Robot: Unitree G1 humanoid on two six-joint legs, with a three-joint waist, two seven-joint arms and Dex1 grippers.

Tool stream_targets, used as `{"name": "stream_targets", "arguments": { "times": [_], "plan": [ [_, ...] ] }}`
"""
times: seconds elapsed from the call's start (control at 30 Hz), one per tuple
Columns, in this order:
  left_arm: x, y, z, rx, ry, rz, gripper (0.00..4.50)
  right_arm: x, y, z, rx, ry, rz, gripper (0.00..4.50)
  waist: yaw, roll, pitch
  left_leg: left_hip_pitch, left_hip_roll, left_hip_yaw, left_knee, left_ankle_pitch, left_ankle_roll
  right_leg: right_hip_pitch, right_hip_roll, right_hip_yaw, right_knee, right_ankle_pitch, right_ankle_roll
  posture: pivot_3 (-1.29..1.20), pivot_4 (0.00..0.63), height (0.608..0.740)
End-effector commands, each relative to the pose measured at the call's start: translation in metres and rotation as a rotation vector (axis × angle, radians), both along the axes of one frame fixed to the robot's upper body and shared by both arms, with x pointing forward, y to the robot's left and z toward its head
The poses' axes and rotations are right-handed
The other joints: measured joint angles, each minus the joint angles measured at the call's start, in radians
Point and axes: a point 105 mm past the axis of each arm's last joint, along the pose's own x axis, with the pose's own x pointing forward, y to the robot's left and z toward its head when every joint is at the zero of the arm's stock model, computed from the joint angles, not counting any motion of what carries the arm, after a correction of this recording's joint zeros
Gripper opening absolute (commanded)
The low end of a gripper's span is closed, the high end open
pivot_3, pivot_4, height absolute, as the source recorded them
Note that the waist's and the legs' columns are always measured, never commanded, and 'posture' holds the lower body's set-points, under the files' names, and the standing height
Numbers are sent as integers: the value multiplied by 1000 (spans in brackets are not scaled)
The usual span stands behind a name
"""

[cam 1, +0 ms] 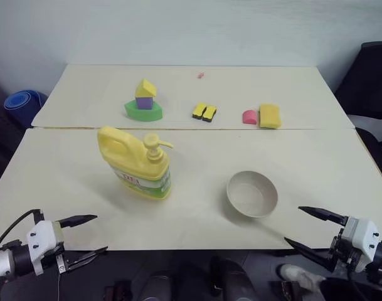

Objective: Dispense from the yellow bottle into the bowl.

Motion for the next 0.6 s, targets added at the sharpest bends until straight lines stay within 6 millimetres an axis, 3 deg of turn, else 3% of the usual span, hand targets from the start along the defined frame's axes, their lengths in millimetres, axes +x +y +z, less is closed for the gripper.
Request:
{"name": "stream_targets", "arguments": {
  "times": [0.03, 0.17, 0.33, 0.6],
  "plan": [
    [8, -19, 18, -61, -47, -49, 4364, -2, 34, 13, 23, -12, 97, 4485, 0, 0, 0, 0, 0, 0, 0, 0, 0, 0, 0, 0, 0, 0, 0, 0, 150, 740],
    [12, -44, 47, -245, -38, -122, 4364, 0, 80, 18, 61, 48, 169, 4485, 0, -1, -1, 0, 0, -1, 1, 1, -2, 0, -1, 0, 2, 0, 0, 0, 150, 740],
    [9, -81, 75, -298, -46, -271, 4364, 19, 114, 11, 54, 35, 146, 4485, -4, -2, -2, 0, 0, -2, 1, 0, -4, -1, 0, 0, 1, 0, -1, 0, 150, 740],
    [16, -97, 90, -295, -49, -309, 4364, 44, 130, -18, -21, 102, 119, 4485, -3, -3, -2, -1, -1, -1, 2, 1, -5, -1, 3, -1, 3, 0, -1, 0, 150, 740]
  ]
}}
